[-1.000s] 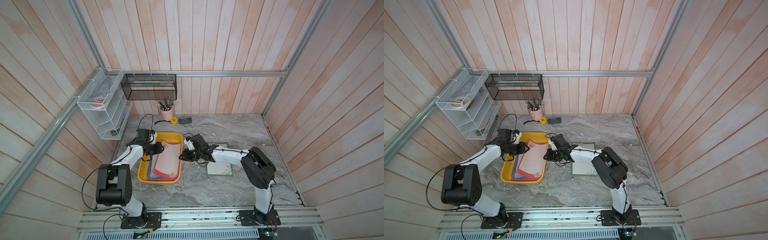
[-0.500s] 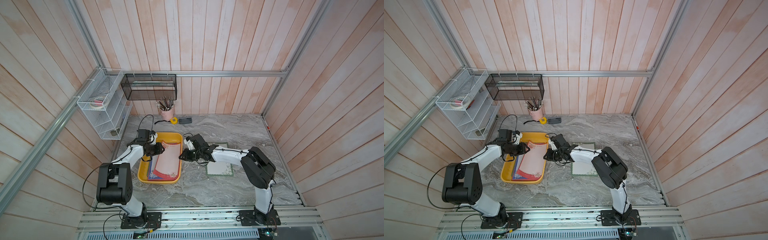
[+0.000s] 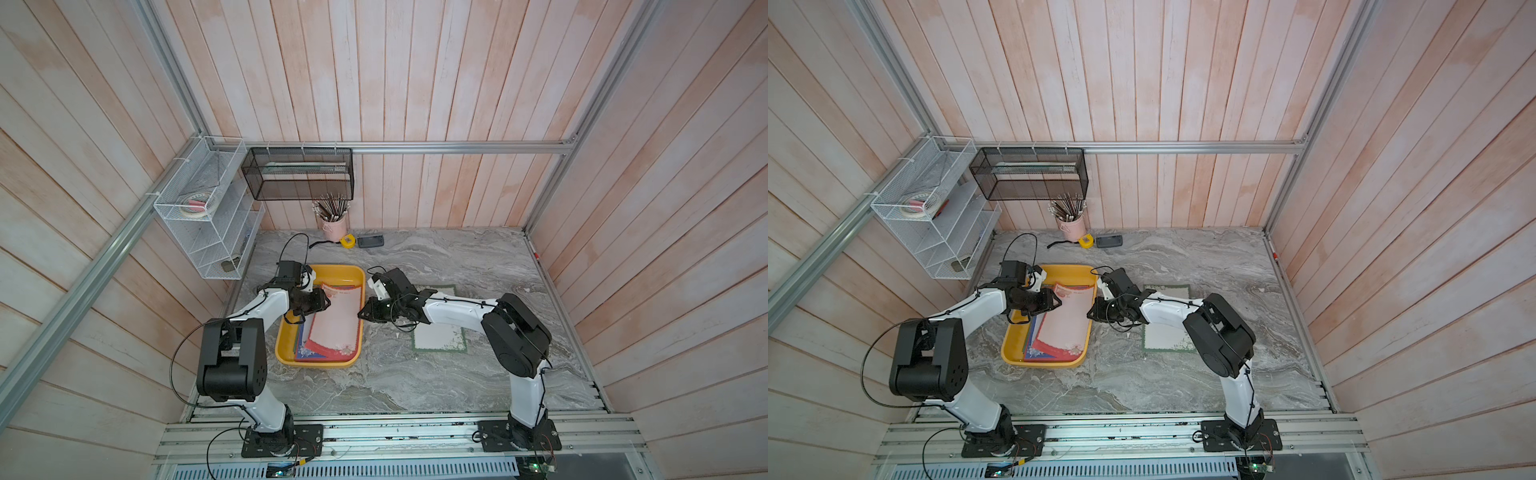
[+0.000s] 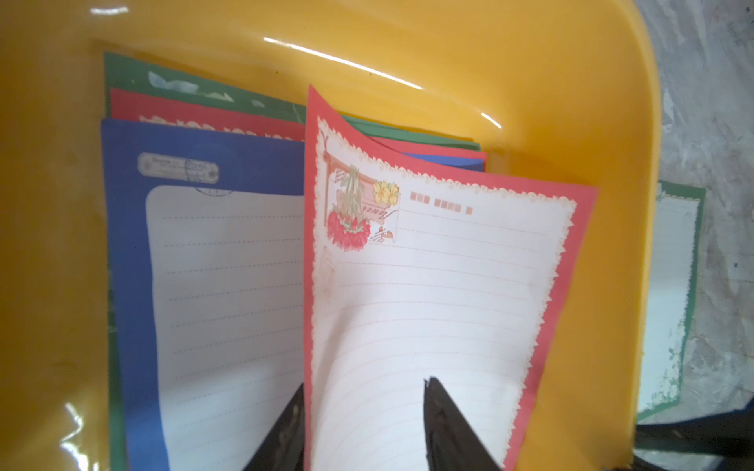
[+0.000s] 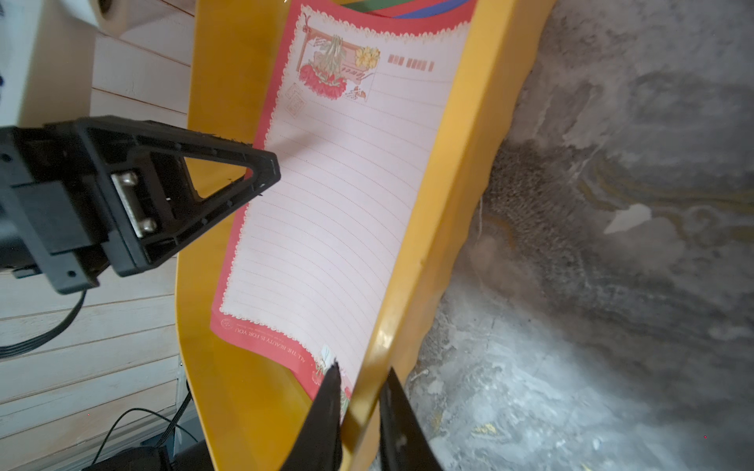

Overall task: Take out the stationery paper from the storage box
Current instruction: Pick up the stationery paper from the storage box.

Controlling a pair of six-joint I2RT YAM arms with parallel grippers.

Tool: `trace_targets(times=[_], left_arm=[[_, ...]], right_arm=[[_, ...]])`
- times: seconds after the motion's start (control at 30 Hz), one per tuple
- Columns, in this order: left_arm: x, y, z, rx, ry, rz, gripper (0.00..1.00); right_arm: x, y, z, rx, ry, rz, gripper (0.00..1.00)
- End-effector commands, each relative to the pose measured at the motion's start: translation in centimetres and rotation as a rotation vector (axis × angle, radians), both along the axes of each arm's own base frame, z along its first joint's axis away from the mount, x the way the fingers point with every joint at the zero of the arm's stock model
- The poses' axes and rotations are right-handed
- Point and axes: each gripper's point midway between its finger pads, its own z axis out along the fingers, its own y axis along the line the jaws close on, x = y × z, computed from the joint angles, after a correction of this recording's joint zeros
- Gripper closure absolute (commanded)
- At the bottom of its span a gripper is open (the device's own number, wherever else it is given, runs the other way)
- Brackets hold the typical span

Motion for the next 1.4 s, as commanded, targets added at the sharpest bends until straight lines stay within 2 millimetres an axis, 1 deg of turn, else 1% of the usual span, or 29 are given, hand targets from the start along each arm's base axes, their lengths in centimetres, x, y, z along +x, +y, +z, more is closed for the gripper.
trace_targets(times=[0.0, 0.17, 0.2, 0.27, 0.3, 0.5, 0.77, 0.83, 0.87, 0.9, 1.03, 1.13, 1.17, 1.27, 1.37], left_arm=[[0.2, -0.1, 0.1, 0.005, 0.002, -0.004, 0.58], [0.2, -0.2, 0.0, -0.002, 0.004, -0.006, 0.58], [0.1, -0.3, -0.1, -0.004, 0.008, -0.009, 0.57], [0.1, -0.3, -0.2, -0.009, 0.014, -0.009, 0.5], [0.0, -0.4, -0.3, -0.009, 0.02, -0.01, 0.49], [-0.1, -0.6, -1.0, -0.013, 0.043, -0.016, 0.49], [-0.2, -0.6, -2.1, -0.015, 0.076, -0.018, 0.57], [-0.2, -0.6, -2.1, -0.013, 0.078, -0.016, 0.61], [-0.1, -0.6, -2.1, -0.016, 0.076, -0.017, 0.65], [-0.1, -0.7, -2.0, -0.019, 0.075, -0.02, 0.68], [0.0, -1.0, -1.8, -0.036, 0.072, -0.025, 0.73], [0.1, -1.1, -1.5, -0.052, 0.065, -0.025, 0.73], [0.1, -1.3, -1.3, -0.063, 0.059, -0.026, 0.71], [0.3, -1.7, -0.7, -0.104, 0.046, -0.025, 0.63], [0.2, -2.1, -0.6, -0.137, 0.047, -0.027, 0.61]], right_arm=[[0.7, 0.2, 0.1, 0.006, -0.01, -0.011, 0.8], [0.7, 0.0, 0.0, 0.005, -0.009, -0.016, 0.8], [0.7, 0.0, -0.1, 0.005, -0.008, -0.016, 0.8], [0.7, 0.0, -0.1, 0.007, -0.005, -0.02, 0.81], [0.7, 0.1, -0.1, 0.009, -0.005, -0.02, 0.81], [0.8, 0.2, 0.0, 0.013, -0.007, -0.021, 0.81], [0.8, 0.1, -0.1, 0.011, -0.007, -0.021, 0.81], [0.8, 0.1, -0.1, 0.011, -0.007, -0.02, 0.81], [0.8, 0.1, -0.1, 0.013, -0.008, -0.019, 0.81], [0.8, 0.2, 0.0, 0.014, -0.007, -0.019, 0.81], [0.8, 0.2, -0.1, 0.016, -0.005, -0.019, 0.81], [0.8, 0.2, 0.0, 0.017, -0.005, -0.019, 0.81], [0.7, 0.2, 0.0, 0.017, -0.003, -0.018, 0.81], [0.7, 0.2, -0.1, 0.017, -0.002, -0.018, 0.81], [0.8, 0.3, 0.0, 0.019, -0.004, -0.018, 0.81]])
